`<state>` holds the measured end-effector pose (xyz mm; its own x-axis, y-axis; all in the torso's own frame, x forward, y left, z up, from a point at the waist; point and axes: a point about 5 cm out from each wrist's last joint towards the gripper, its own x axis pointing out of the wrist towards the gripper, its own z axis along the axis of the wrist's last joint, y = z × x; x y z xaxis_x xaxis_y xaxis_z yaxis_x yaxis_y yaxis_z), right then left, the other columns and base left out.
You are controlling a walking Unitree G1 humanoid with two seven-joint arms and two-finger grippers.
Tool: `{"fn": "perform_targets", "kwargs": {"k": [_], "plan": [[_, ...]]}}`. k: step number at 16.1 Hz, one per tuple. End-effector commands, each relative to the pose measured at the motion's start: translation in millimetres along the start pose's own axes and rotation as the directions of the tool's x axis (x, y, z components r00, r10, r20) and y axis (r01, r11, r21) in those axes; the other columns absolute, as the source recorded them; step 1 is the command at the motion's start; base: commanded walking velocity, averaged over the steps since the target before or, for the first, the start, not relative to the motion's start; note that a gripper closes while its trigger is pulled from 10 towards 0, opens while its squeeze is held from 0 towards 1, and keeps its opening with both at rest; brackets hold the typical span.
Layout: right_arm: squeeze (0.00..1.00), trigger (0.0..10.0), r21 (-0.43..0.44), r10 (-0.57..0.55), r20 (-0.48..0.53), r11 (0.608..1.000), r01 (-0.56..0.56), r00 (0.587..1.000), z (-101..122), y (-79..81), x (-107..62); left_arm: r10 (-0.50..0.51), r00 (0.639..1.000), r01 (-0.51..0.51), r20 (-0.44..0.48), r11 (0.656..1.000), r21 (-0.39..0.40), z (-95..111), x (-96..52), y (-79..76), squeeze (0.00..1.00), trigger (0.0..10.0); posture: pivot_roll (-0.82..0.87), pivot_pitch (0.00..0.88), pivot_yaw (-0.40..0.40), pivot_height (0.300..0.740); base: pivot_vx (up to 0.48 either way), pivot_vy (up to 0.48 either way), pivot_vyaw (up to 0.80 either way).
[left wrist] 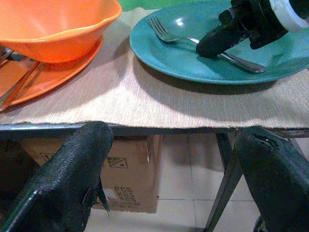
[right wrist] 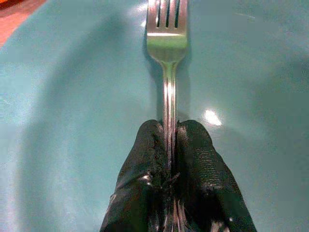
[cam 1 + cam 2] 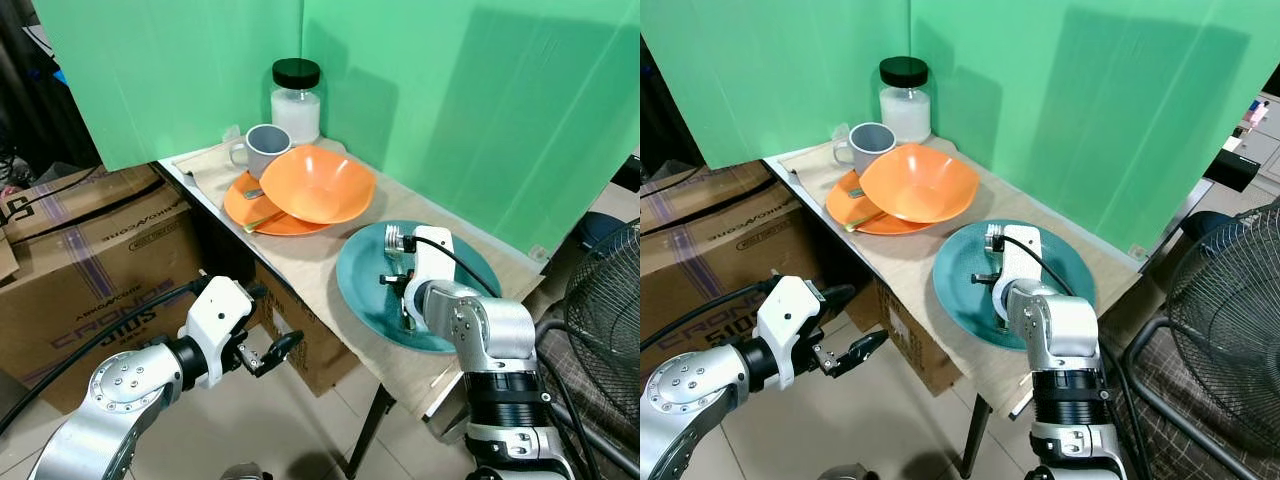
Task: Setting the table
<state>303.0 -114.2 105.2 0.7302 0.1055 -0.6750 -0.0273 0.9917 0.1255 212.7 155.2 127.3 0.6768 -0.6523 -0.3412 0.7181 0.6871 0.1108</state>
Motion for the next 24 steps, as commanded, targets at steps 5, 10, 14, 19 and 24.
{"fn": "perform_targets", "kwargs": {"k": [5, 10, 14, 19, 24], "plan": [[0.0, 0.0, 0.013, 0.003, 0.052, 1.0, -0.003, 0.999, 11.4, -3.0, -3.7, -0.013, 1.0, 0.013, 0.02, 1.0, 0.017, 7.2, 2.1, 1.1, 0.0, 10.0, 0.14, 0.0, -0.044, 0.74, 0.0, 0.0, 0.0], [0.0, 6.9, -0.12, 0.12, 0.485, 0.99, -0.07, 0.866, 60.1, -10.9, -59.6, 0.049, 0.994, -0.055, 0.1, 0.997, 0.058, 22.8, 18.7, 14.0, 0.0, 10.0, 0.09, 0.0, -0.001, 0.74, 0.0, 0.0, 0.0], [0.0, 10.0, -0.132, 0.25, 0.58, 0.968, -0.214, 0.775, 50.4, -18.6, -86.0, 0.145, 0.974, -0.157, 0.176, 0.986, 0.054, 38.8, 35.7, 21.2, 0.0, 10.0, 0.08, 0.0, -0.003, 0.74, 0.0, 0.0, 0.0], [0.0, 10.0, -0.049, 0.256, 0.636, 0.955, -0.292, 0.728, 41.8, -15.6, -86.1, 0.151, 0.971, -0.162, 0.187, 0.986, 0.046, 37.4, 35.2, 14.0, 0.0, 10.0, 0.1, 0.0, -0.012, 0.74, 0.0, 0.0, 0.0], [0.0, 10.0, -0.078, 0.18, 0.657, 0.982, -0.171, 0.732, 27.8, -24.7, -84.2, 0.21, 0.956, -0.224, 0.203, 0.974, 0.046, 40.6, 42.0, 14.9, 0.0, 10.0, 0.08, 0.0, -0.002, 0.74, 0.0, 0.0, -0.41]]}}
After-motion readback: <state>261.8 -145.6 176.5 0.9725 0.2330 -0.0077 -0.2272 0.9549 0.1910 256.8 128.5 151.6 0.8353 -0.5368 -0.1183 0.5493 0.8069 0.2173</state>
